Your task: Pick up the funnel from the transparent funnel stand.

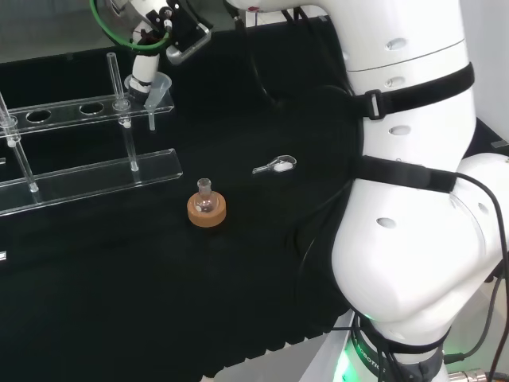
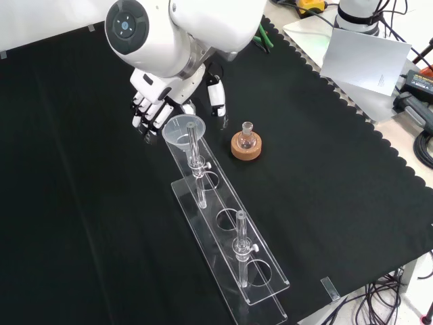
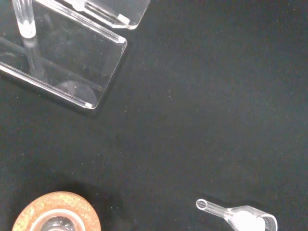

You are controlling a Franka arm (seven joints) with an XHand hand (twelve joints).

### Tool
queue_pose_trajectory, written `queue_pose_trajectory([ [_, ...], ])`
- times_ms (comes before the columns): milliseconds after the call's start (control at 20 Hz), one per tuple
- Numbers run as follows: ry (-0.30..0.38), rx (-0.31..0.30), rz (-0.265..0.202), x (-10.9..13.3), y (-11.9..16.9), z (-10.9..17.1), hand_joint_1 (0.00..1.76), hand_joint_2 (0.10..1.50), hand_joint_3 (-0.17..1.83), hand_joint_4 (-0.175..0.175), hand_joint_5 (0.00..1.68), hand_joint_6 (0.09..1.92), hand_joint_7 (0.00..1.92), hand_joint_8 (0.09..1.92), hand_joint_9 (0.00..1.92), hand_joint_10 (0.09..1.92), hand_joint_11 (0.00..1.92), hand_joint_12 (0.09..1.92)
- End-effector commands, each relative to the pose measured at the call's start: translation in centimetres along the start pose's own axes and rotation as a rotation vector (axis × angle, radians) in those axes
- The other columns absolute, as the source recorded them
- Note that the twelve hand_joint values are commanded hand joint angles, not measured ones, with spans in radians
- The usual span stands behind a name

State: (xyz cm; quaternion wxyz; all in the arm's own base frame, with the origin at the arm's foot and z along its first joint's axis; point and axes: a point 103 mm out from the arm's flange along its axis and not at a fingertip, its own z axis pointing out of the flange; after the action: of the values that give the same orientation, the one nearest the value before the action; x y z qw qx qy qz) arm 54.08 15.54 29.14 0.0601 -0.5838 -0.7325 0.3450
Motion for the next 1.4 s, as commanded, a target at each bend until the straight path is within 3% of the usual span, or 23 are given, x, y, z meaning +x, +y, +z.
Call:
queue_pose_trajectory([
  [50,0.004,0.009,0.0,-0.1,0.7,0.0,0.45,0.7,0.01,-0.019,0.0,0.09,0.0,0.36,0.0,0.35,0.0,0.96],
  [250,0.007,0.012,-0.007,0.0,1.2,0.3,0.45,0.7,0.01,-0.019,0.0,0.09,0.0,0.36,0.0,0.35,0.0,0.96],
  [450,-0.064,0.015,-0.025,1.4,1.5,-0.9,0.45,0.7,0.01,-0.02,0.0,0.09,0.0,0.36,0.0,0.36,0.0,0.96],
  [750,-0.088,0.024,-0.031,1.1,1.9,-0.3,0.45,0.7,0.01,-0.021,0.0,0.09,0.0,0.37,0.0,0.37,0.0,0.95],
  [1200,-0.073,0.016,-0.023,0.0,2.0,-0.2,0.45,0.71,0.01,-0.022,0.0,0.09,0.03,0.39,0.0,0.4,0.0,0.95],
  [1400,-0.053,0.01,-0.03,0.1,1.9,0.1,0.45,0.71,0.01,-0.022,0.06,0.09,0.13,0.46,0.0,0.52,0.0,0.96],
])
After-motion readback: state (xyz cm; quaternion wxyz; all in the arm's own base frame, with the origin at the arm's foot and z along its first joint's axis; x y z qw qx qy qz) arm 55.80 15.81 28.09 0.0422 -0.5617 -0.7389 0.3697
